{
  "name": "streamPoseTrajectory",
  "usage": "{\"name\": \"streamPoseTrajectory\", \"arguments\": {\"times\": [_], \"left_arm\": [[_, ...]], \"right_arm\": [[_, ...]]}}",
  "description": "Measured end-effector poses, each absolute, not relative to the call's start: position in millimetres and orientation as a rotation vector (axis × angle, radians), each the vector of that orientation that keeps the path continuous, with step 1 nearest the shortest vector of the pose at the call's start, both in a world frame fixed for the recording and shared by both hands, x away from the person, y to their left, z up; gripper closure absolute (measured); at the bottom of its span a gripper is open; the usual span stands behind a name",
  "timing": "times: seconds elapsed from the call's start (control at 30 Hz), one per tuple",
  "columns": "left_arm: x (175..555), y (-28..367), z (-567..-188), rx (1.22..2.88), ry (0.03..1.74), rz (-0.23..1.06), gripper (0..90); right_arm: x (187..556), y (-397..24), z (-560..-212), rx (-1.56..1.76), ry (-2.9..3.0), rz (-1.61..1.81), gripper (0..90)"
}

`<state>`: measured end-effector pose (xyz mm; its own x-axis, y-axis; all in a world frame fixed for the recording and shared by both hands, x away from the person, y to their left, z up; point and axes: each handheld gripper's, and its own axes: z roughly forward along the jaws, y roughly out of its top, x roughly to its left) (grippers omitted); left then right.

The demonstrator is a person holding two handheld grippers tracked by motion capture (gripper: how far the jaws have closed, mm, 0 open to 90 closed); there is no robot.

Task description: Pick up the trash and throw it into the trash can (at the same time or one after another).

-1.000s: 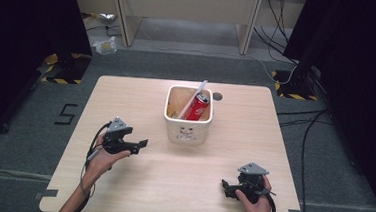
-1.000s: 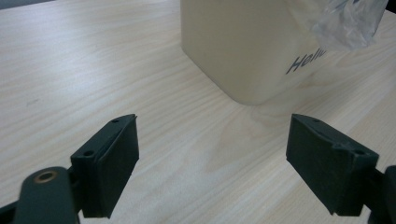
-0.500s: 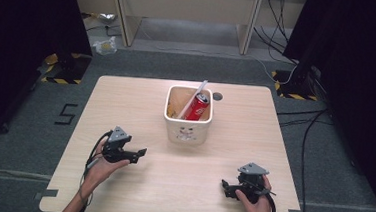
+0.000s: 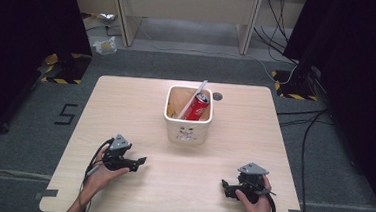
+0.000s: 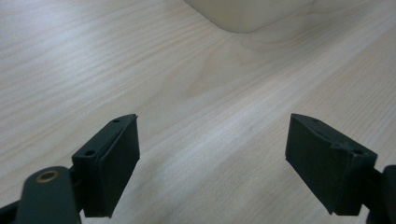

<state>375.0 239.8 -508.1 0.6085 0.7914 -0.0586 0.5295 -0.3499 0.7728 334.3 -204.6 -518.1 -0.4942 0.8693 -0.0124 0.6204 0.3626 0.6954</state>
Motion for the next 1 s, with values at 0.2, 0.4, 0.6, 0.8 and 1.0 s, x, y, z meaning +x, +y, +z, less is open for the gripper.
{"name": "streamPoseTrajectory", "arguments": {"times": [0.2,0.4,0.6,0.8,1.0], "left_arm": [[369.3,240.5,-512.6,2.057,1.051,0.427,16.9],[363.2,241.6,-516.7,2.085,1.056,0.444,17.1],[356.0,242.2,-520.2,2.115,1.053,0.453,17.1],[351.9,243.3,-521.6,2.105,1.057,0.441,16.6],[350.6,243.5,-523.3,2.095,1.049,0.444,14.7]], "right_arm": [[334.3,-204.6,-518.1,1.302,2.251,0.902,0.3],[334.3,-204.6,-518.1,1.302,2.251,0.901,0.3],[334.2,-204.6,-518.1,1.302,2.251,0.901,0.3],[334.2,-204.5,-518.1,1.301,2.25,0.901,0.4],[333.9,-204.3,-518.1,1.302,2.249,0.9,0.6]]}}
